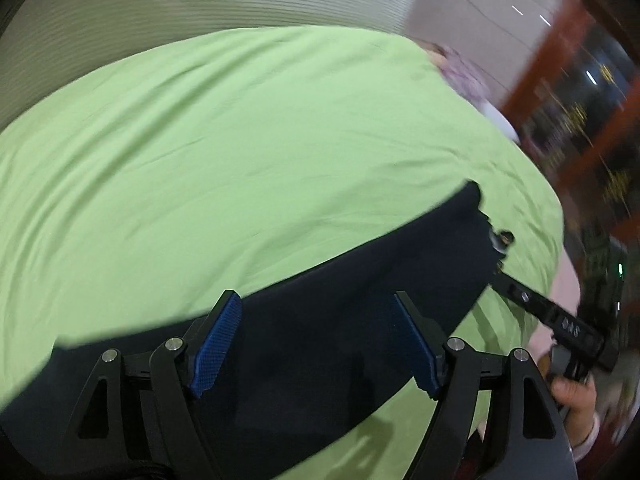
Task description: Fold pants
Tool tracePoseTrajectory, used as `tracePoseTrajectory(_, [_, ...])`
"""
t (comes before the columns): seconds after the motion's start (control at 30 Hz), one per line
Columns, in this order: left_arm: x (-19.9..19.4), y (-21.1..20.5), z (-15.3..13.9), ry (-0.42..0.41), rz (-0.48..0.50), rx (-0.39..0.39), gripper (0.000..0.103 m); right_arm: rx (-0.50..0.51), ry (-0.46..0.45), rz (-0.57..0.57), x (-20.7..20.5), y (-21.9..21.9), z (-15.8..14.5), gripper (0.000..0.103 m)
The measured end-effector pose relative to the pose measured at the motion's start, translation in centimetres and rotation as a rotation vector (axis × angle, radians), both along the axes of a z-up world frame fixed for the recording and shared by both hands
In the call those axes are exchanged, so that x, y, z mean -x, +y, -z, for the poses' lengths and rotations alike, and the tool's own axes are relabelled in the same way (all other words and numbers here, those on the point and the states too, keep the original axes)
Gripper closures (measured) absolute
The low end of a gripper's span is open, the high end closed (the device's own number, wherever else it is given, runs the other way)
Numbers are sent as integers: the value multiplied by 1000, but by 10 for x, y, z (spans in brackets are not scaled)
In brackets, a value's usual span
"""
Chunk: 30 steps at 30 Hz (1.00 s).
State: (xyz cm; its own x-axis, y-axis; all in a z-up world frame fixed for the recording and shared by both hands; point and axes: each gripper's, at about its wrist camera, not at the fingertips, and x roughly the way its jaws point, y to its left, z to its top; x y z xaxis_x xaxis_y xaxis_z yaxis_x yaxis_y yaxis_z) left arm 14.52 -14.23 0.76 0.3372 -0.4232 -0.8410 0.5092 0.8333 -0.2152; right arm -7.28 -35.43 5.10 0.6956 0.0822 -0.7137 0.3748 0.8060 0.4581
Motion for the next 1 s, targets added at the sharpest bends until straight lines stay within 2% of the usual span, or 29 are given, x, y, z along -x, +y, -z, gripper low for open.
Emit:
tracePoseTrajectory(0.17, [-21, -54, 18, 66, 209, -42, 26, -49, -23, 59, -7, -7, 5, 37])
tracePoseTrajectory(0.23, [-28, -69, 25, 90, 250, -55, 26, -16, -11, 67, -11, -6, 4, 45])
tracePoseTrajectory(0.3, [-37, -86, 33, 117, 275, -68, 26, -5, -3, 64, -12, -8, 5, 84])
tracePoseTrajectory(0.4, [-49, -113, 42, 161, 314, -54, 26, -35, -22, 49, -4, -17, 9, 89])
tracePoseTrajectory(0.63, [-63, -158, 56, 214, 386, -41, 34, 3, -42, 12, 13, -18, 9, 90])
tracePoseTrajectory(0.73, [-58, -176, 55, 233, 447, -26, 44, 11, -42, 0, 17, -21, 10, 90])
tracePoseTrajectory(0.8, [-54, -186, 56, 252, 486, -17, 54, 27, -36, -13, 16, -20, 9, 90])
tracePoseTrajectory(0.87, [-49, -194, 55, 237, 513, -22, 71, 34, -32, -19, 16, -18, 9, 90])
tracePoseTrajectory(0.93, [-44, -194, 52, 234, 529, -3, 84, 34, -29, -24, 15, -17, 7, 90])
tracePoseTrajectory(1.0, [-41, -188, 46, 213, 523, 14, 89, 39, -33, -30, 13, -14, 3, 90])
